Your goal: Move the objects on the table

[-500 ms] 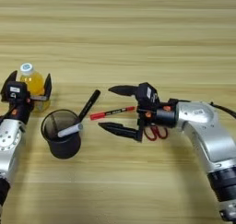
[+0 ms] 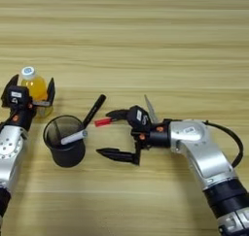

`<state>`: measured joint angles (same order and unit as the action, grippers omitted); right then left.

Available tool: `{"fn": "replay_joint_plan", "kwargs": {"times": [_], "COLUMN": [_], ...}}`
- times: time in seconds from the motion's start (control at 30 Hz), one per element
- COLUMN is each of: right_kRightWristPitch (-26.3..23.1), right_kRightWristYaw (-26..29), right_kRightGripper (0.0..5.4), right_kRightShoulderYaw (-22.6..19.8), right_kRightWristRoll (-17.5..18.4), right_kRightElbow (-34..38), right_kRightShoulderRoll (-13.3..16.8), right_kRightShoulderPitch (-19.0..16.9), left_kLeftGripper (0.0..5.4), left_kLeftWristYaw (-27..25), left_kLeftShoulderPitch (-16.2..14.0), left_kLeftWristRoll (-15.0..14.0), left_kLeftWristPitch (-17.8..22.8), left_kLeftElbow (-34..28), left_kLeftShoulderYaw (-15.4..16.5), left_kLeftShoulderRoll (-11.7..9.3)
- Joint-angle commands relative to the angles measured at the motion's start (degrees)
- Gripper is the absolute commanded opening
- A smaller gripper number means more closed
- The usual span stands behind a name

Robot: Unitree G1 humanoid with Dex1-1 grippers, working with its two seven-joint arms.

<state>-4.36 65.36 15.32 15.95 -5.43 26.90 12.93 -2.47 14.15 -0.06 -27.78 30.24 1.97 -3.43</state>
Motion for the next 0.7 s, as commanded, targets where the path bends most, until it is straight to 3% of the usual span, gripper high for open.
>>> {"fn": "replay_joint_plan", "kwargs": {"times": [0.03,0.7], "right_kRightWristPitch": [1.35,3.86], "right_kRightWristYaw": [-1.01,-3.53], "right_kRightGripper": [5.40,5.40], "right_kRightShoulderYaw": [1.23,3.24], "right_kRightWristRoll": [-1.81,-4.96], "right_kRightElbow": [-2.13,-8.45], "right_kRightShoulderRoll": [-2.10,-9.81], "right_kRightShoulderPitch": [0.57,4.06], "left_kLeftGripper": [5.36,5.36], "left_kLeftWristYaw": [0.37,0.56], "left_kLeftShoulderPitch": [0.25,0.32], "left_kLeftWristRoll": [0.75,0.76], "left_kLeftWristPitch": [-0.20,-0.14], "left_kLeftElbow": [0.43,0.44], "left_kLeftShoulderYaw": [-0.02,-0.06], "left_kLeftShoulderRoll": [-0.19,-0.11]}}
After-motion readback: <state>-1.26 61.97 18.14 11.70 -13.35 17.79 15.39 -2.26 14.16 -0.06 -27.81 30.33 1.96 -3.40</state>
